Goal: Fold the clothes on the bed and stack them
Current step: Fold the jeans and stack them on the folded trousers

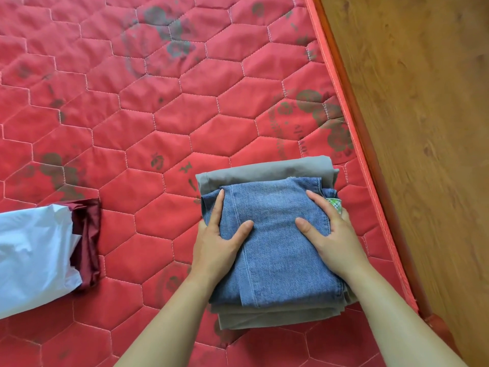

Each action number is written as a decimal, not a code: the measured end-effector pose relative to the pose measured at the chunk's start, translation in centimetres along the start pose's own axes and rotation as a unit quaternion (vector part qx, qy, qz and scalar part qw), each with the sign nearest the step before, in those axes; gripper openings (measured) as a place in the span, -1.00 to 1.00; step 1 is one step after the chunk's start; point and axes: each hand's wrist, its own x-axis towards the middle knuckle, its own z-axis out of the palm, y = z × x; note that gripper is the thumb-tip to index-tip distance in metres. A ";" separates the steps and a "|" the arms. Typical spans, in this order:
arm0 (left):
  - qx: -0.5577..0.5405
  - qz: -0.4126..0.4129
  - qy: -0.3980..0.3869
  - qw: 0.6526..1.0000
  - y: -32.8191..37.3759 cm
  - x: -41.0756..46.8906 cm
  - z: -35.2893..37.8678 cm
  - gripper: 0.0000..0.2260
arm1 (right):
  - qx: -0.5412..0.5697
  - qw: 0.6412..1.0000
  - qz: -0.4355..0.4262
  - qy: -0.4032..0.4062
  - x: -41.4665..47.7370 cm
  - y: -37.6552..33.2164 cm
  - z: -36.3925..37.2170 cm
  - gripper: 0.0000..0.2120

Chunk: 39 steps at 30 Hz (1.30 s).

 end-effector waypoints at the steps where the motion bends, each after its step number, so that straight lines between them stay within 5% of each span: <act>1: 0.000 0.004 0.003 1.000 -0.1 0.1 0.2 -0.28 | 0.002 1.000 -0.005 -0.004 0.1 0.3 0.0 -0.46; 8: -0.095 0.022 -0.013 0.995 0.9 -1.5 -1.7 -0.28 | 0.071 0.997 -0.016 -0.008 -1.5 -1.0 -0.7 -0.46; 15: -0.085 0.024 0.017 0.996 6.0 -14.1 -10.5 -0.32 | 0.078 0.995 -0.055 -0.037 -12.8 -10.1 -3.8 -0.52; 25: -0.210 0.040 0.260 0.942 9.5 -36.3 -23.5 -0.35 | 0.023 0.955 -0.238 -0.173 -27.4 -28.1 -5.2 -0.54; 39: -0.247 0.001 0.520 0.818 -7.0 -62.7 -36.4 -0.37 | 0.002 0.829 -0.423 -0.366 -51.2 -37.3 14.1 -0.61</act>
